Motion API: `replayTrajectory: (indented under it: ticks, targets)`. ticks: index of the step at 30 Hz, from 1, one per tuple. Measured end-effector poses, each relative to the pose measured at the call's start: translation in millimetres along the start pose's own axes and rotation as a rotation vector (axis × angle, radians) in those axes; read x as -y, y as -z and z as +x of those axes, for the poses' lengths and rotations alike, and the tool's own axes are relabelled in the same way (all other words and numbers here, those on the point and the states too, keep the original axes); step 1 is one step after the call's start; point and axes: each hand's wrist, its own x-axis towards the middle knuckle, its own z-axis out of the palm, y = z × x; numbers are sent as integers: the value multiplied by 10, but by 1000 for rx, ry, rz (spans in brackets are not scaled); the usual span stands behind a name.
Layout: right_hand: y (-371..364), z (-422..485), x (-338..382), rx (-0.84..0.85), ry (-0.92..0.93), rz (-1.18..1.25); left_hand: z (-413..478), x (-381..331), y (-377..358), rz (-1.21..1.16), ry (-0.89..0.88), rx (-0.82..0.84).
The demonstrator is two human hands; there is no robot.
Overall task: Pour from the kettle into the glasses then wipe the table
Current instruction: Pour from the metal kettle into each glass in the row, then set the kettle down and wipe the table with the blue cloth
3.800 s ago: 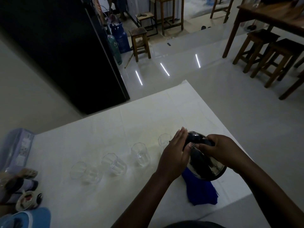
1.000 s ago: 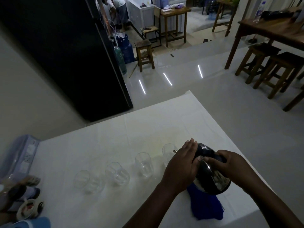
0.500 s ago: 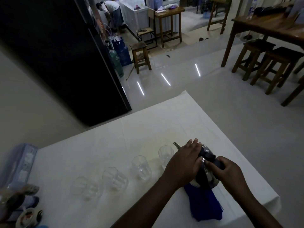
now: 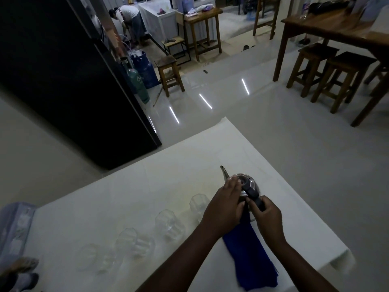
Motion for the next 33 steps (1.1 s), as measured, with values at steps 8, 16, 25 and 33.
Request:
replayTrajectory:
  ticks: [8,16,25,33]
  targets:
    - [-147,136,-246,-46,-31,35,5,134,-91,44,79,94]
    - [-253,199,-481,-16,-23,30,-46,176,-183,45,90,80]
    - [-165,147,-606,43,5,-63,-118,158,-265,18,85,-15]
    - [-88,22,-684,11,53,-283,-281,92,-272,-72,42,-78]
